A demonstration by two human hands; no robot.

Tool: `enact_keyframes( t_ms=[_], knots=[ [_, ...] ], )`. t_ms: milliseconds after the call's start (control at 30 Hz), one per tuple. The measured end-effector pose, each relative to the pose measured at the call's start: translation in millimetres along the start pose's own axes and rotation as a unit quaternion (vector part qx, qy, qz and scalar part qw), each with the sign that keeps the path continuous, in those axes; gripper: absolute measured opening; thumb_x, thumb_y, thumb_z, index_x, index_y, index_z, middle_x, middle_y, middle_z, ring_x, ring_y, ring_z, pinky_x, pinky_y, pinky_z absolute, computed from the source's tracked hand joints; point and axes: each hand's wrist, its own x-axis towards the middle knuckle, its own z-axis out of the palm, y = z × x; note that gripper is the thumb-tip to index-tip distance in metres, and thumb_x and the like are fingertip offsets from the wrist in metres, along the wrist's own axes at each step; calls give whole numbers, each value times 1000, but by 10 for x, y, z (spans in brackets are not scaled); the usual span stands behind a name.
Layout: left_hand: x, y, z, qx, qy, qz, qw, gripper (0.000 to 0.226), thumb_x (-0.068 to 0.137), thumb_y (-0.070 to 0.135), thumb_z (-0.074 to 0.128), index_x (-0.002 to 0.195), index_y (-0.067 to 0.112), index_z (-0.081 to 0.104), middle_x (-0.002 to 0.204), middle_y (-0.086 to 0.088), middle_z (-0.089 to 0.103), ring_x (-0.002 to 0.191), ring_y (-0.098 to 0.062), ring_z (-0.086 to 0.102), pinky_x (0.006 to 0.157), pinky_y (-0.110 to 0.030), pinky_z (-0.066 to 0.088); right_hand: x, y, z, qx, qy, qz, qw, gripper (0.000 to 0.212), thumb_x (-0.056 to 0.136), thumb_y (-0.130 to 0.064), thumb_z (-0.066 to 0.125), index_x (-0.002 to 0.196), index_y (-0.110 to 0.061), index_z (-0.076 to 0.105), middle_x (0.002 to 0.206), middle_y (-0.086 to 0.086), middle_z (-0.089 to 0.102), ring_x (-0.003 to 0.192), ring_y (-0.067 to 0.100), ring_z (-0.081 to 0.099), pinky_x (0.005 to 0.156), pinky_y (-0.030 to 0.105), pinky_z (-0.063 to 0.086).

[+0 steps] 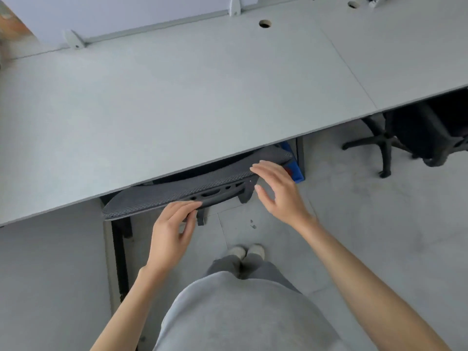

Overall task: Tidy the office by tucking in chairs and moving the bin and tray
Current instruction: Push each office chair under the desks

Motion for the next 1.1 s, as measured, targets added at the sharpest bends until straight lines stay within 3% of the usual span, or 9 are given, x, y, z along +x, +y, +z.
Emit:
enact_keyframes(
  t_ms=[67, 167, 267, 333, 433, 567, 700, 867, 1100],
  knots=[
    [-23, 36, 128, -88, -64, -81, 991, 25, 93, 12, 51, 100, 31, 66, 93, 26, 68, 94, 4, 61, 83, -9, 45, -384, -121, -164, 125, 67, 157, 977, 33, 90, -20, 49, 120, -10, 57, 121, 0, 59, 116, 9, 52, 101, 17, 38],
    [-10, 47, 442, -162, -199, -128, 958, 44, 94, 10, 48, 92, 51, 64, 92, 26, 69, 90, 6, 63, 77, -5, 45, -1061, -242, -356, 301, 146, 373, 866, 25, 88, -20, 49, 112, -20, 59, 115, 0, 66, 111, 9, 60, 92, 16, 44],
    [37, 265, 825, -167, -350, -94, 917, 42, 93, 6, 48, 92, 44, 65, 89, 31, 68, 92, 4, 63, 77, -3, 44, -1791, -372, -444, 278, 214, 478, 805, 23, 88, -18, 49, 106, -19, 63, 105, -14, 70, 105, 4, 61, 88, 15, 45],
    [55, 538, 1106, -179, -434, -56, 881, 35, 93, 5, 48, 97, 37, 62, 90, 29, 69, 93, 1, 64, 80, -7, 46, -2256, -505, -452, 235, 271, 529, 769, 22, 89, -16, 50, 105, -19, 65, 103, -20, 69, 103, 3, 62, 88, 20, 47],
    [193, 1110, 1614, -184, -540, 20, 821, 33, 94, 6, 48, 99, 35, 62, 92, 30, 68, 94, 3, 63, 79, -9, 47, -2758, -656, -439, 195, 384, 581, 691, 26, 92, -1, 51, 103, -20, 66, 105, -10, 70, 103, 10, 63, 93, 32, 48],
    [328, 2013, 2402, -177, -601, 174, 759, 26, 92, 13, 51, 102, 35, 61, 94, 26, 68, 94, 2, 63, 83, -10, 47, -3135, -572, -508, 167, 512, 617, 573, 30, 92, 2, 47, 103, -20, 65, 103, -6, 70, 101, 12, 64, 95, 43, 47],
    [416, 3002, 3291, -187, -641, 262, 697, 23, 91, 18, 48, 108, 26, 61, 95, 19, 66, 94, 3, 62, 82, -8, 45, -3357, -67, -875, 166, 587, 615, 499, 32, 93, -2, 47, 101, -27, 66, 101, -6, 71, 100, 14, 65, 95, 48, 47],
    [520, 4053, 4326, -173, -662, 268, 678, 24, 89, 21, 45, 106, 28, 60, 92, 16, 69, 89, 4, 63, 77, -8, 46, -3661, 872, -2015, 167, 612, 598, 490, 26, 94, -3, 47, 102, -21, 65, 98, -7, 71, 97, 13, 66, 93, 47, 49],
    [1037, 4524, 5096, -167, -601, 177, 761, 28, 81, 46, 44, 98, 43, 66, 90, 13, 71, 83, -6, 66, 77, -15, 50, -3595, 2314, -3820, 164, 598, 532, 576, 22, 95, -7, 46, 107, -11, 63, 101, 2, 70, 97, 13, 66, 91, 35, 51]
  ],
)
